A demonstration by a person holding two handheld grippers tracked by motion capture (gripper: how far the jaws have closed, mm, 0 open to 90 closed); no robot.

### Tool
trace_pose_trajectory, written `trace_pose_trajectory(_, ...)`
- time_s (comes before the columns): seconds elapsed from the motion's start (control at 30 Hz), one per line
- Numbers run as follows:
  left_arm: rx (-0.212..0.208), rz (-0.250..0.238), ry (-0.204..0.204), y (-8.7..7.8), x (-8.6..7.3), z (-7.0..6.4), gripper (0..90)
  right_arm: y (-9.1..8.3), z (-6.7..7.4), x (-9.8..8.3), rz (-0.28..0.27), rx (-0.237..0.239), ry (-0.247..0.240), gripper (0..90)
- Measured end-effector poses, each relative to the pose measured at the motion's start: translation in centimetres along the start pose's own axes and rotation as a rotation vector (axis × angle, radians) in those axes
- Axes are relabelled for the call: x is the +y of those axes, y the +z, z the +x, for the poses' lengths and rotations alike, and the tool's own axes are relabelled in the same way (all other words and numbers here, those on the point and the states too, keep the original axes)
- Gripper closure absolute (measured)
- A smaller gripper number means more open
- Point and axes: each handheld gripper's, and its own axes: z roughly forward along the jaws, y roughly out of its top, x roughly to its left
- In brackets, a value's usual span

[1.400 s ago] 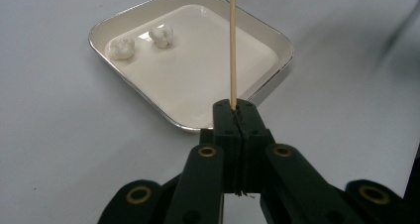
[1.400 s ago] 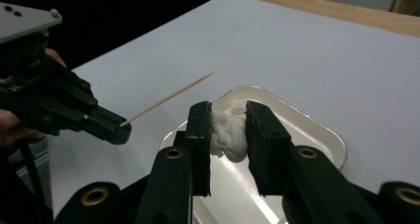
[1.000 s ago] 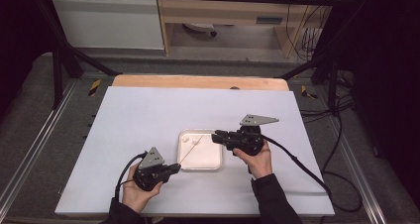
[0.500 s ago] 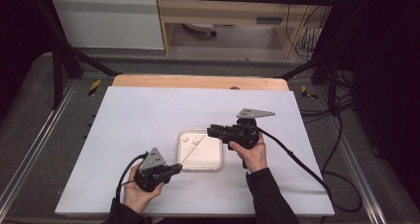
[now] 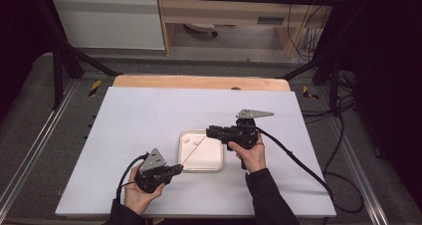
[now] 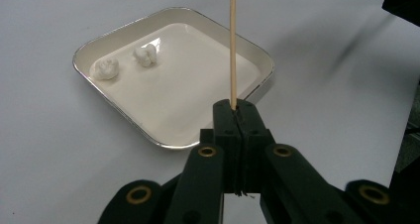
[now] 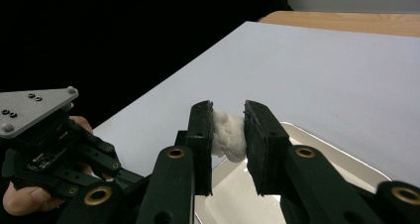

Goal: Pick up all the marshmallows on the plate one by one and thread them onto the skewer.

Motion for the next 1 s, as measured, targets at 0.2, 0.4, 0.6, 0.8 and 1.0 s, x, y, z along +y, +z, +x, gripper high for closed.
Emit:
trace_pose_trajectory(0.2,0.001,-0.005,0.003,-0.04,-0.01,0.01,88.5,0.23,0.03,-0.17,0.000,0.015,0.011,74.3)
trace_pose_trajectory(0.4,-0.001,-0.008,0.009,-0.07,-0.04,0.02,88.5,0.38,-0.03,-0.22,-0.003,0.029,0.018,75.0)
trace_pose_trajectory(0.6,-0.002,-0.008,0.011,-0.04,-0.13,0.01,88.6,0.49,0.05,-0.34,-0.001,0.053,0.024,76.3)
trace_pose_trajectory(0.8,-0.001,-0.029,0.012,-0.11,-0.23,-0.02,88.6,0.50,0.17,-0.36,-0.010,0.078,0.035,77.3)
trace_pose_trajectory(1.0,-0.003,-0.044,0.023,-0.16,-0.26,-0.18,88.7,0.44,0.41,-0.37,-0.031,0.117,0.043,78.0)
